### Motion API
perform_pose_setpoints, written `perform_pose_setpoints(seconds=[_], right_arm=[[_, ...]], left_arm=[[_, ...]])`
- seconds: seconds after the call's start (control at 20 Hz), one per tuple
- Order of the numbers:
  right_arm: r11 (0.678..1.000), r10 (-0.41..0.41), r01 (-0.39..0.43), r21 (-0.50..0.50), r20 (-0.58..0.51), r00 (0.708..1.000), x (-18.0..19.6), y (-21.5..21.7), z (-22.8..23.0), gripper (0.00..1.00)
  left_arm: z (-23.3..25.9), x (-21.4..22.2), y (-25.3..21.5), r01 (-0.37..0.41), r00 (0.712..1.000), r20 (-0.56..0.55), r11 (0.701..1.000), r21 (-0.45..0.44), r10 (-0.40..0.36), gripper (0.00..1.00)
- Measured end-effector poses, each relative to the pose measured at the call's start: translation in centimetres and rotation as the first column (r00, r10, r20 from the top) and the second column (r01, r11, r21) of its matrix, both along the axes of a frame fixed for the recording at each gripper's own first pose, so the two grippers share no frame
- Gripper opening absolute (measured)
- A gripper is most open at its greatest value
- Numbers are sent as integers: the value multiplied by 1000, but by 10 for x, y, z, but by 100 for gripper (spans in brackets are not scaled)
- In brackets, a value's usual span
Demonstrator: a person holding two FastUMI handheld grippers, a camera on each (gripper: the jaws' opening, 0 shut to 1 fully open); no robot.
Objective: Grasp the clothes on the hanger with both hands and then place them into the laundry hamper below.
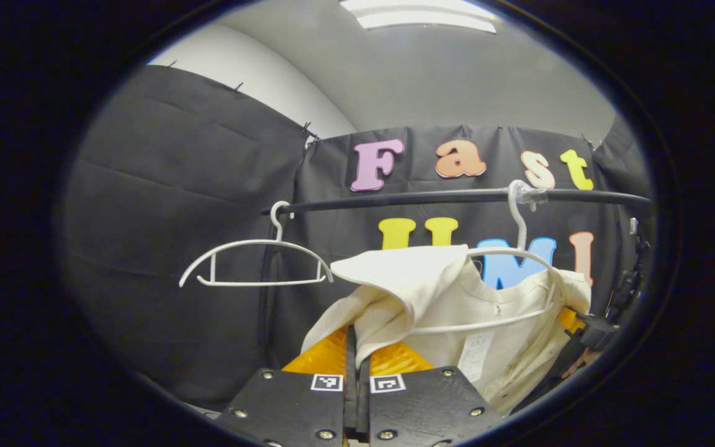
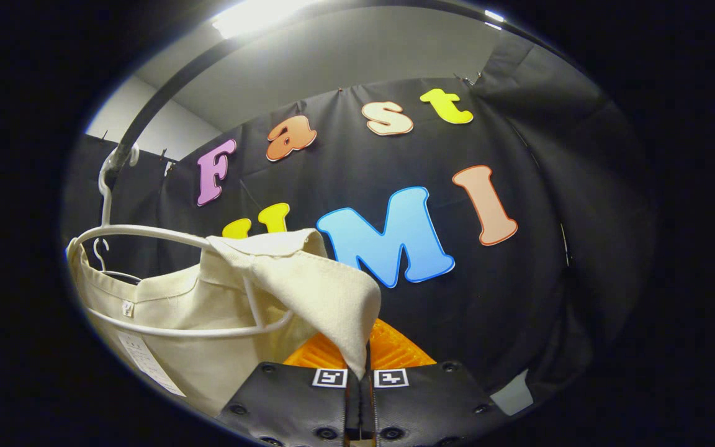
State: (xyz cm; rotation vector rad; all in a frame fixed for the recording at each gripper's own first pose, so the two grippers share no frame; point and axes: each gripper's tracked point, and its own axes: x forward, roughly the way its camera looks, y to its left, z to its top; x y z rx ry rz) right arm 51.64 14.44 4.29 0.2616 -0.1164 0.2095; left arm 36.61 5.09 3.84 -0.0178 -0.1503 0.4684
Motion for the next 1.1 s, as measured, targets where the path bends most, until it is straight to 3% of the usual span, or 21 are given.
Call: perform_pose_setpoints(seconds=[0.05,0.4,0.55,0.75,0.9,1.0,1.1], right_arm=[[1000,-9,9,3,3,1000,4,-2,2,5],[997,-61,59,48,44,997,22,-22,28,1],[998,-61,60,37,45,997,24,-24,27,1],[998,-46,45,35,33,998,22,-24,26,1],[999,-41,40,27,48,998,16,-23,30,1],[999,-37,37,13,45,998,14,-22,25,2],[999,-38,37,13,45,998,13,-25,25,2]], left_arm=[[3,0,2,-6,1000,4,1000,2,6,1],[25,0,13,-9,998,55,1000,-21,10,0],[28,-8,8,55,997,64,995,-80,-50,1],[27,-21,7,196,979,95,954,-225,-179,1],[19,-27,5,188,982,43,961,-202,-183,2],[17,-28,-20,235,971,13,951,-200,-237,0],[17,-29,-14,192,980,-27,966,-171,-199,1]])
